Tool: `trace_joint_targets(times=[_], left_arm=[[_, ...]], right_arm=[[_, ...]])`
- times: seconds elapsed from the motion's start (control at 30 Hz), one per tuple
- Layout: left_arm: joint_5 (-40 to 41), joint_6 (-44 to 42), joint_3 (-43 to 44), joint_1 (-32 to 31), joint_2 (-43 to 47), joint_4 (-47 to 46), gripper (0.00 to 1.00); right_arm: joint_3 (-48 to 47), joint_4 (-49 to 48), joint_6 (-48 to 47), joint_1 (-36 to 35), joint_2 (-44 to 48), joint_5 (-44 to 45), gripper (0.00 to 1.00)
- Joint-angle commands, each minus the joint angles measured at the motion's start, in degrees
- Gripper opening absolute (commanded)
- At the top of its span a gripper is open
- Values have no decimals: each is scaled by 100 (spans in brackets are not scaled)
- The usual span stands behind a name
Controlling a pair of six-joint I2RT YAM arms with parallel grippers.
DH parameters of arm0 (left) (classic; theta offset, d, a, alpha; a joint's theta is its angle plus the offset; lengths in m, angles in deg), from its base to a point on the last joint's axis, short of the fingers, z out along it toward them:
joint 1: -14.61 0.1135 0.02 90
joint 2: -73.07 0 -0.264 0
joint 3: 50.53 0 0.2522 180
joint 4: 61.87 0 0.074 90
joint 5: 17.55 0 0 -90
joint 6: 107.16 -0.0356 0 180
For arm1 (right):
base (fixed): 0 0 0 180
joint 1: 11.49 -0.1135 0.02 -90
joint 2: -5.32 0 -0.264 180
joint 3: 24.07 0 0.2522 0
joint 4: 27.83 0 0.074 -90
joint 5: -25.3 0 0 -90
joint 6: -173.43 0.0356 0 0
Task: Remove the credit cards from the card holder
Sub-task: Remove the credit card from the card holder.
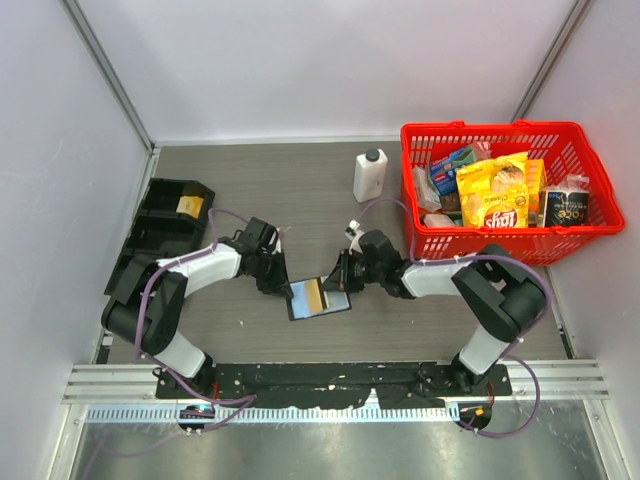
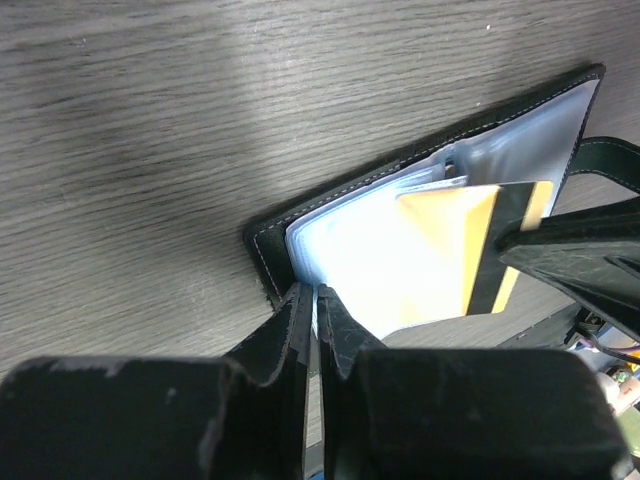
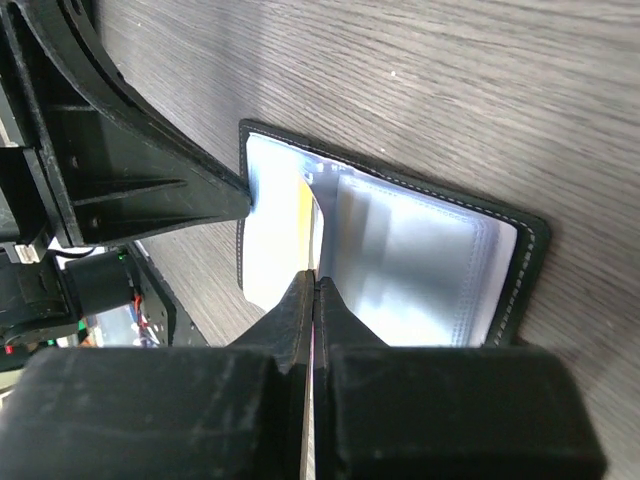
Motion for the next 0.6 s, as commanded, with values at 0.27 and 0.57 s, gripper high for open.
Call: trace_joint_targets(times=[0.27,0.57], left_arm=[[467,-127,119,-26,478,77,24],[1889,-644,260,-1097,1813,-353,87]], right_arm=[[-645,2550,-1233,127,1441,1736,1],[-1066,3130,-980,162,2267,2044,1]])
